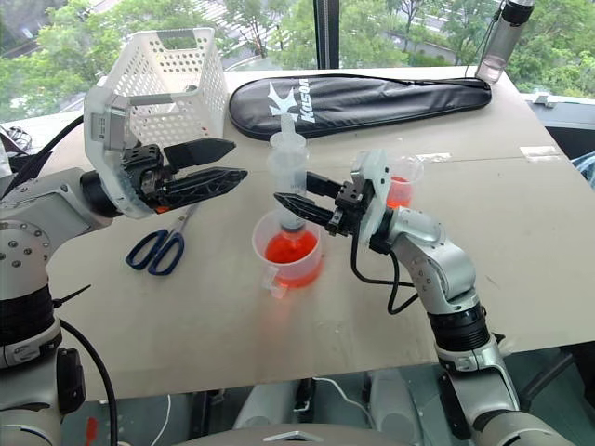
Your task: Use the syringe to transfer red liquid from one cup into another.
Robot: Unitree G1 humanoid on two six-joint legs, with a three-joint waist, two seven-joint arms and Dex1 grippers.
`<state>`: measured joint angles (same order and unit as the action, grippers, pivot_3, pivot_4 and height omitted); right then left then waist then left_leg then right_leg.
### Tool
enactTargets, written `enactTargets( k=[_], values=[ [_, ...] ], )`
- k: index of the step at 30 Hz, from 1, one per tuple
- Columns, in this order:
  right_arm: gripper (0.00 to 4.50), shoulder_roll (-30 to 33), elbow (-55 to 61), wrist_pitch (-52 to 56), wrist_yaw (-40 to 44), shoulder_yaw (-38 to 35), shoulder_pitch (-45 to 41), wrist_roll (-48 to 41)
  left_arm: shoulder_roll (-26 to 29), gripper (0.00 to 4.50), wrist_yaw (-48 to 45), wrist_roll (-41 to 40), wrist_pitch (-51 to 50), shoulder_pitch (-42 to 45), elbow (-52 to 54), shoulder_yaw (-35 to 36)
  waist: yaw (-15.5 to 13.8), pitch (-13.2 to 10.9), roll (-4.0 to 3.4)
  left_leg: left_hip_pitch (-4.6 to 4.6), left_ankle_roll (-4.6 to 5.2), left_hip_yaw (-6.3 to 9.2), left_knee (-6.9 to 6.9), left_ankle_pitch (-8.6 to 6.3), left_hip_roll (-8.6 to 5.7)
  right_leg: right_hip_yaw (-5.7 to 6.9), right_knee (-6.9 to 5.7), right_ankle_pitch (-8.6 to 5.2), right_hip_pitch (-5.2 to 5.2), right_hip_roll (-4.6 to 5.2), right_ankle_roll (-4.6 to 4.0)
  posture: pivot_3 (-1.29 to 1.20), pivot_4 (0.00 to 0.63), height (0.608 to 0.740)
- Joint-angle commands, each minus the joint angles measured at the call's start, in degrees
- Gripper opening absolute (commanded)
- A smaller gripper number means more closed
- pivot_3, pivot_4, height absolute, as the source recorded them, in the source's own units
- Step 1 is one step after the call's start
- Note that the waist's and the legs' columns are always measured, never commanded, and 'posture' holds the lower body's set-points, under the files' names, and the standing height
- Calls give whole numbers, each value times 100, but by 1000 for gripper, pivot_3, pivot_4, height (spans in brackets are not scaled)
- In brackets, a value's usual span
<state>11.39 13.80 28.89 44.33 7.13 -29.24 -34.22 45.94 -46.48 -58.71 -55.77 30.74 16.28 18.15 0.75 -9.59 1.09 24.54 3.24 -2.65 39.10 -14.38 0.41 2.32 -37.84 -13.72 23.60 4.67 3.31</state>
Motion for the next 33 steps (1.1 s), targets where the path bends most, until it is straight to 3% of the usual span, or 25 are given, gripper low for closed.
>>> enactTargets(
  k=[1, 9, 17, 33],
  values=[
    [1439, -5, 328, 116, -89, -204, -117, -292, 7, 4488, 32, -82, 112, -37, 179, 115, 0, 0, 0, 0, 0, 0, 0, 0, 0, 0, 0, 0, 0, 0, 0, 0, 150, 724],
    [1439, 182, 393, 118, -33, -88, -110, -193, -28, 4488, 101, -36, 197, -140, 271, 60, -1, 0, 0, 0, 0, 0, 0, 0, 0, -1, 0, 0, 0, 0, 0, 0, 150, 724],
    [1439, -35, 231, 624, -440, -613, -291, -981, -46, 4488, 214, -85, 278, -245, 340, 134, -2, 0, 0, 0, 0, 0, 0, 0, 0, -1, 0, 0, 0, 0, 0, 0, 150, 724],
    [1438, 63, 383, 625, -343, -464, -302, -931, 14, 4488, 13, 141, 550, -432, 464, -53, -1, 0, 0, 1, 1, -1, -1, 0, 0, -2, 1, 0, 1, 0, 0, 0, 150, 724]
  ],
)
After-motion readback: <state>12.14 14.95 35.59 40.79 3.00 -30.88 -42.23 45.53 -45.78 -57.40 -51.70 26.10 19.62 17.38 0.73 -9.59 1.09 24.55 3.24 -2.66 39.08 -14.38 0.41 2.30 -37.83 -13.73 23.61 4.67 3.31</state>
